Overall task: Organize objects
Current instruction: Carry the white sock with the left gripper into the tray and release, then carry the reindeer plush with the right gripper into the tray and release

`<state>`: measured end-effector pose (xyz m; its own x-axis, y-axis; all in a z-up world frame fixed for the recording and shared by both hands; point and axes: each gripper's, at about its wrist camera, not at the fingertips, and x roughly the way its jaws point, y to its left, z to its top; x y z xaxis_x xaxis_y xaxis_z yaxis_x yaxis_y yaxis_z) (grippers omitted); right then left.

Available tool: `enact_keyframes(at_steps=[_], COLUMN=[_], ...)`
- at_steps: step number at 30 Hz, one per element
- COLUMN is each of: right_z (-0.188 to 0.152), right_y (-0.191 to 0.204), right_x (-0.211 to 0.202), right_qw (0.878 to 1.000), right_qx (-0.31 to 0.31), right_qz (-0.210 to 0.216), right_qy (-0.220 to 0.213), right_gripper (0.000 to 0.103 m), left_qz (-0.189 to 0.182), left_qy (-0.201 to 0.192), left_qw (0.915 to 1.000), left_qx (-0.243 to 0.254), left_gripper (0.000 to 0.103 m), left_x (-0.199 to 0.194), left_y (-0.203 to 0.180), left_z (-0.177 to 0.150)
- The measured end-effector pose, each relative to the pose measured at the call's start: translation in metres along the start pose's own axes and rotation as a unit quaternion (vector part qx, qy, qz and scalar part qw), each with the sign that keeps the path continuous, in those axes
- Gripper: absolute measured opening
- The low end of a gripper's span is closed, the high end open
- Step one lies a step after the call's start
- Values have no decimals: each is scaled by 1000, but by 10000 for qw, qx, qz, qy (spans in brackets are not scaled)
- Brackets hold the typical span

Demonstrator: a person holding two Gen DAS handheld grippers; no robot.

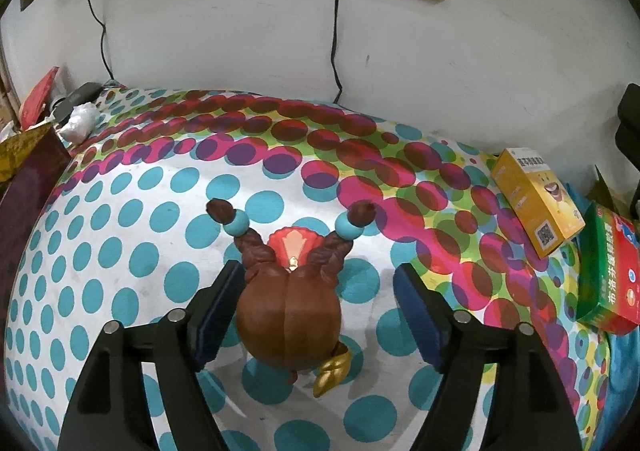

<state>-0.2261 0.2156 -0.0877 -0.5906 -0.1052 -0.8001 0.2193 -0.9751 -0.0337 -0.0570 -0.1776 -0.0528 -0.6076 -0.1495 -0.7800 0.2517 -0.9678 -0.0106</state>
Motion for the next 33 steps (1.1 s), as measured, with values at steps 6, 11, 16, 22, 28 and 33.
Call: enact_keyframes(at_steps=[6, 11, 16, 22, 28, 33], right_z=[1, 1, 1, 2, 3, 2], right_y=[-1, -2, -2, 6, 15, 14], right_x=[1, 1, 1, -3, -5, -5], right_qw=[10000, 10000, 10000, 9998, 9992, 9992], right_qx=[45, 51, 56, -150, -310, -306], right_qz=[-45, -39, -26, 138, 219, 219], right_qy=[35, 35, 33, -66, -117, -120], right_gripper=[80, 80, 81, 56, 38, 38], left_qz=[19, 145, 110, 177, 244, 117], left_qy=[-154, -276, -470, -660, -786, -881], left_qw=[9999, 9994, 9987, 9975, 9964, 9960], left_qx=[42, 150, 169, 150, 214, 100], left_gripper=[58, 58, 58, 58, 58, 58], left_x=[-10, -20, -35, -47, -52, -56], left_y=[1, 1, 0, 1, 1, 7], left_z=[-3, -7, -14, -27, -37, -44])
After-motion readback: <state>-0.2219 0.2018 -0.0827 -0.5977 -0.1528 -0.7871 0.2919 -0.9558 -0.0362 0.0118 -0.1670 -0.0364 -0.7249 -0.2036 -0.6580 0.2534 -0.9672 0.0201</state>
